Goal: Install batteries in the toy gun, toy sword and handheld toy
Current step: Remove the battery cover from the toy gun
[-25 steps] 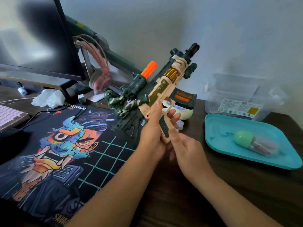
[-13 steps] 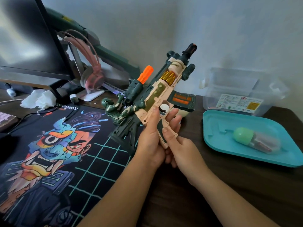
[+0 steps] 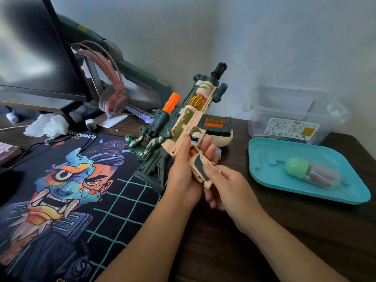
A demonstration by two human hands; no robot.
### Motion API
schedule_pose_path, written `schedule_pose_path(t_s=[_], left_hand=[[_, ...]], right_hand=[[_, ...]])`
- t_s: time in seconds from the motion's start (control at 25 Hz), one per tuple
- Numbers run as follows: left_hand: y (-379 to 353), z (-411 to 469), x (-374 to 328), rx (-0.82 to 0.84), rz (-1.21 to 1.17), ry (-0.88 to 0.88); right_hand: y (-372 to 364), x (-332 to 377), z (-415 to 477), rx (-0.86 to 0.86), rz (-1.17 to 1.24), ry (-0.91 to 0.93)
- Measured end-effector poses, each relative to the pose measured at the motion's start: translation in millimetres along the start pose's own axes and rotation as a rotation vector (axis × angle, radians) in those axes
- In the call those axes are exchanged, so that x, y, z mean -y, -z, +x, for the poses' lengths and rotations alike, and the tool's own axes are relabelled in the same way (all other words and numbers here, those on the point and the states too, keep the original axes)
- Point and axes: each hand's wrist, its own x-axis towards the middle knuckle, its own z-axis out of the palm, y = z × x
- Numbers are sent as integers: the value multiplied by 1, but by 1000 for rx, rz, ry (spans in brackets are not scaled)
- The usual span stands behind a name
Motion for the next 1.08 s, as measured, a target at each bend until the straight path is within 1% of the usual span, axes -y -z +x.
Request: schedule_pose_path(t_s=[0.04,0.12,0.16,0.24,0.28,0.32,0.36,0.44,0.48,0.52,0.56,0.6,0.64,0.68,0.72,0.8,0.92,1.0,1.08], left_hand=[[1,1,-1,-16,-10,3],[2,3,-4,-36,15,-30],[3,5,-6,-35,28,-50],[3,6,-11,-31,32,-69],[3,6,-12,-35,31,-74],[3,6,-13,-40,31,-78],[3,6,-14,-43,32,-82],[3,4,-14,-49,25,-90],[3,4,-14,-58,20,-92],[2,4,-14,-66,19,-91],[2,4,-13,-70,27,-91],[1,3,-13,-74,44,-91],[2,3,-12,-74,70,-88],[1,3,-12,-75,99,-81],[0,3,-12,-75,128,-71],[-1,1,-10,-77,156,-49],[-4,-2,-11,-94,217,-64],[-4,-2,-13,-110,274,-98],[-2,-1,-15,-140,326,-109]], right_hand=[[2,2,-1,14,15,-10],[9,2,-4,24,-55,-2],[14,2,-5,-3,-113,28],[25,1,-4,-114,-199,107],[31,1,-3,-139,-228,113],[37,2,-3,-118,-278,91],[42,3,-2,-45,-365,42],[48,4,-2,154,-594,-114],[49,5,-3,207,-703,-160],[50,6,-3,188,-817,-140],[49,8,-3,92,-919,-52],[45,11,-4,-55,-965,97],[40,13,-4,-188,-932,289],[34,16,-4,-254,-866,480],[28,16,0,-249,-836,618],[17,10,10,-174,-860,769],[10,6,25,-151,-932,891],[10,9,33,-143,-1046,972],[11,12,38,-86,-1165,1048]])
